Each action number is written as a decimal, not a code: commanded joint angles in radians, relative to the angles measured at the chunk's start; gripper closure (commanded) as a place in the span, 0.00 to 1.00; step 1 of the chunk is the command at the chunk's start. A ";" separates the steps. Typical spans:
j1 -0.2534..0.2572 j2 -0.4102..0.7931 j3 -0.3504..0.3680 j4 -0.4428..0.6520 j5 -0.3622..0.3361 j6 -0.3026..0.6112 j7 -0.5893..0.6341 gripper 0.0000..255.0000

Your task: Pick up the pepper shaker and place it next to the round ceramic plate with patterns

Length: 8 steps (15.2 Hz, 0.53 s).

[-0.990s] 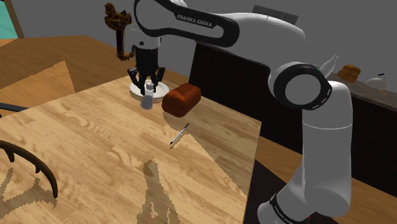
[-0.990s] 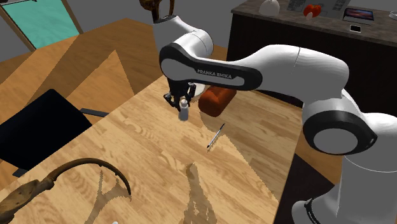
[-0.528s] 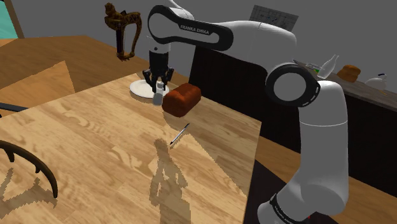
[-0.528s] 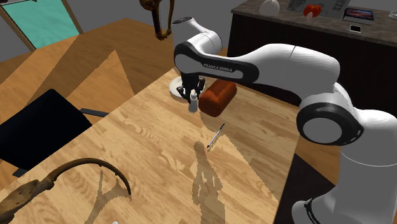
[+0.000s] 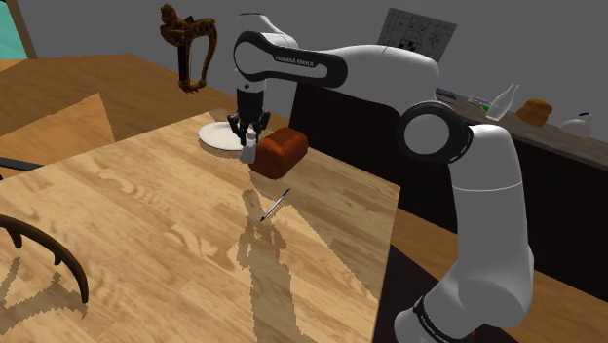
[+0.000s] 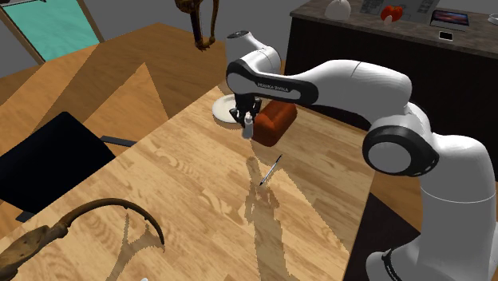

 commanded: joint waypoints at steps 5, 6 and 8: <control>-0.012 -0.007 -0.001 -0.092 0.000 0.085 0.004 1.00; -0.013 -0.006 -0.001 -0.105 -0.001 0.098 0.005 1.00; -0.015 -0.004 -0.001 -0.129 -0.002 0.124 0.007 1.00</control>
